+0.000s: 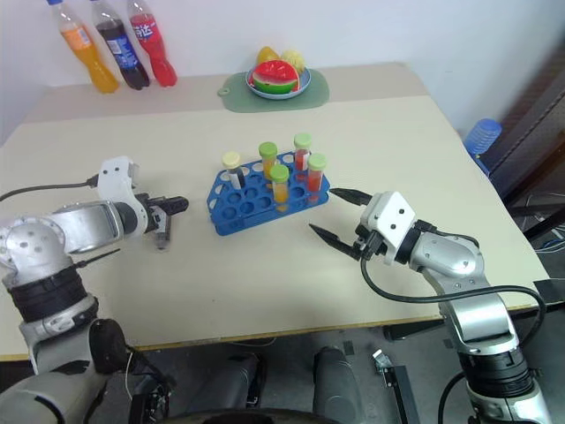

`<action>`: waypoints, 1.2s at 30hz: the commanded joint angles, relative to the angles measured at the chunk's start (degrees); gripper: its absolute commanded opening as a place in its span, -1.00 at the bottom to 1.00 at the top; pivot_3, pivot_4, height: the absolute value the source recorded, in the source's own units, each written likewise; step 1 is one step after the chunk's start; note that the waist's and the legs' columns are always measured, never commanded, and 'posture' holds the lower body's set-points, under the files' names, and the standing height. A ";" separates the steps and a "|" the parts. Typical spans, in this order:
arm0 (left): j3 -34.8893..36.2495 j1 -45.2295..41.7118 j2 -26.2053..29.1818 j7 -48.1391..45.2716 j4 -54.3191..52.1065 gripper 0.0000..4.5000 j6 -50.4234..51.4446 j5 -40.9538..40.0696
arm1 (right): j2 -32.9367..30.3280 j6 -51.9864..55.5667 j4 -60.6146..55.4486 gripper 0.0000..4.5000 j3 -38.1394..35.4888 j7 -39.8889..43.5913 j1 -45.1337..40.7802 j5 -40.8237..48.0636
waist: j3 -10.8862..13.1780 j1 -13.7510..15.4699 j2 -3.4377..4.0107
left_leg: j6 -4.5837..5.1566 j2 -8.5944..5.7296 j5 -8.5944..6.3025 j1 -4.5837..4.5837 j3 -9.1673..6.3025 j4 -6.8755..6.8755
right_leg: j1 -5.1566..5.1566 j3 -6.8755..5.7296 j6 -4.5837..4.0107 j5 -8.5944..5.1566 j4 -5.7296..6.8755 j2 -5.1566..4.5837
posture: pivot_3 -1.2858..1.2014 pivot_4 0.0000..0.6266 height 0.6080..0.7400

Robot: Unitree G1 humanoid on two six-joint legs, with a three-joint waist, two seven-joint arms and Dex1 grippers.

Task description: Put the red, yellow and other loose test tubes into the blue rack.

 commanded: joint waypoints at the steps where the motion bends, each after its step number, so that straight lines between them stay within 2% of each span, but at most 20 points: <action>1: -1.70 -5.47 5.58 10.41 9.25 0.94 0.50 -10.84 | -0.43 -0.40 -2.38 0.66 -1.55 -0.40 0.45 1.01 | 0.00 0.17 0.00 | 0.00 -0.02 0.00 0.00 0.00 0.01 | 0.00 0.00 0.00 0.00 0.01 -0.03 | 0.03 -0.52 1.00; 7: -6.02 -14.52 10.17 25.08 27.79 0.94 0.50 -24.69 | -0.18 -0.69 -2.54 0.66 -1.08 -1.00 1.09 0.70 | -0.01 1.08 -0.01 | 0.00 -0.03 0.00 0.00 0.00 0.02 | -0.03 0.01 0.01 0.00 0.05 -0.04 | 0.03 -0.52 1.00; 12: -8.87 -19.66 9.18 32.18 42.83 0.94 0.50 -26.70 | -1.22 -1.02 -3.29 0.66 -1.84 -0.13 2.03 1.16 | -0.01 1.12 -0.02 | -0.02 -0.06 0.01 0.01 0.00 0.04 | -0.05 0.01 0.01 0.00 0.09 -0.05 | 0.03 -0.52 1.00; 17: -7.56 -21.02 6.12 37.87 49.11 0.94 0.50 -24.66 | -2.22 -0.82 -5.56 0.66 -3.32 1.56 3.96 3.53 | -0.02 1.13 -0.02 | -0.03 -0.08 0.02 -0.01 0.00 0.04 | -0.08 0.01 0.01 0.00 0.11 -0.05 | 0.03 -0.52 1.00; 19: -6.20 -21.44 4.33 38.92 50.07 0.70 0.50 -22.99 | -2.77 -1.79 -6.00 0.68 -3.22 2.90 4.75 4.10 | -0.04 1.14 -0.05 | -0.04 -0.08 0.02 -0.01 0.00 0.05 | -0.08 0.01 0.01 0.00 0.11 -0.06 | 0.03 -0.52 1.00; 21: -4.45 -21.84 2.89 39.98 50.19 0.38 0.50 -21.08 | -3.18 -2.08 -6.88 0.68 -3.33 4.23 5.24 5.54 | -0.04 1.14 -0.06 | -0.05 -0.09 0.02 0.00 0.01 0.05 | -0.06 0.01 0.01 0.00 0.12 -0.07 | 0.03 -0.52 1.00; 24: -2.13 -22.25 1.60 41.20 50.08 -0.31 0.50 -19.00 | -3.73 -2.46 -7.57 0.68 -3.55 5.95 5.16 7.15 | -0.05 1.14 -0.05 | -0.05 -0.09 0.03 0.01 0.02 0.05 | -0.06 0.01 0.01 0.00 0.14 -0.08 | 0.03 -0.52 1.00; 26: -0.83 -22.52 1.10 41.60 49.96 -0.65 0.50 -17.68 | -3.79 -2.52 -7.43 0.68 -3.49 6.71 4.61 7.92 | -0.06 1.29 -0.08 | -0.05 -0.10 0.03 0.00 0.02 0.07 | -0.06 0.01 0.01 0.00 0.16 -0.09 | 0.03 -0.52 1.00; 31: 1.57 -22.79 -0.10 42.69 48.83 -0.65 0.50 -18.66 | -3.53 -3.43 -6.70 0.68 -3.03 8.14 3.37 8.63 | -0.07 1.30 -0.10 | -0.05 -0.12 0.03 0.00 0.02 0.08 | -0.05 0.01 0.02 0.00 0.16 -0.13 | 0.03 -0.52 1.00; 35: -3.73 -20.33 2.55 38.49 43.09 -0.65 0.50 -29.20 | -3.16 -3.68 -6.51 0.68 -2.97 8.51 3.39 9.07 | -0.05 1.22 -0.15 | -0.05 -0.13 0.03 -0.03 0.00 0.12 | -0.06 0.01 0.02 0.00 0.20 -0.15 | 0.03 -0.52 1.00; 36: -6.98 -18.62 4.57 35.97 40.64 -0.65 0.50 -34.53 | -3.16 -3.78 -6.59 0.68 -3.01 8.64 3.48 9.26 | -0.05 0.98 -0.16 | -0.05 -0.13 0.03 -0.03 0.01 0.12 | -0.07 0.01 0.02 0.00 0.21 -0.16 | 0.03 -0.52 1.00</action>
